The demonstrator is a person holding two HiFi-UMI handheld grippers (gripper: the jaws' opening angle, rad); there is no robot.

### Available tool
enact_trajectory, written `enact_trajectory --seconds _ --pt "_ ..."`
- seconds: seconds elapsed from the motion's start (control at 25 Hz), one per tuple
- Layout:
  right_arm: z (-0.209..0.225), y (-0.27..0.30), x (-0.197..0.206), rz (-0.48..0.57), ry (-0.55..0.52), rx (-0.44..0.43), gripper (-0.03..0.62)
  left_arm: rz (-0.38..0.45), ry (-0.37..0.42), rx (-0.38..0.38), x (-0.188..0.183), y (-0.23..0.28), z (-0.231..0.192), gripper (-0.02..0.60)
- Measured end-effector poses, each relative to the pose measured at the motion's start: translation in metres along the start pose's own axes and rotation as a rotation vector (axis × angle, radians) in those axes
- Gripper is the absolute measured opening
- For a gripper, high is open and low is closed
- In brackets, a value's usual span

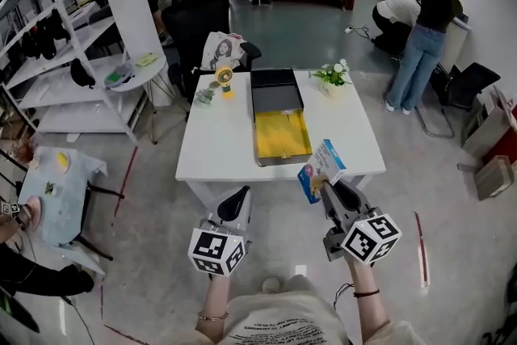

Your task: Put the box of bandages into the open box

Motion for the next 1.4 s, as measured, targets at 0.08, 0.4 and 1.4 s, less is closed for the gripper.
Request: enact_trajectory --seconds 0.08,0.4,1.4 --pt "0.004 0.007 -0.001 -0.015 0.004 0.001 0.085 -0.009 -0.017 -0.006 0.004 0.004 -0.005 0.023" --pt "0.032 0.045 -0.012 -0.050 0.031 -0.005 0.086 -0.026 -0.062 -0.055 0.005 0.029 -0.035 0.023" --pt "0.160 0.256 -0.063 -0.293 0.145 -0.216 0.084 -0.130 -0.182 -0.133 -0.016 0.220 -0.140 0.023"
Point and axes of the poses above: the fingertips, and each gripper's own axes: y forward along the fingers, z to its right, x out of its underside, the point moved 6 cm from there along -y, backward along the fingers, and after that the axes turned 14 degrees about -z, right-handed, at the moved point
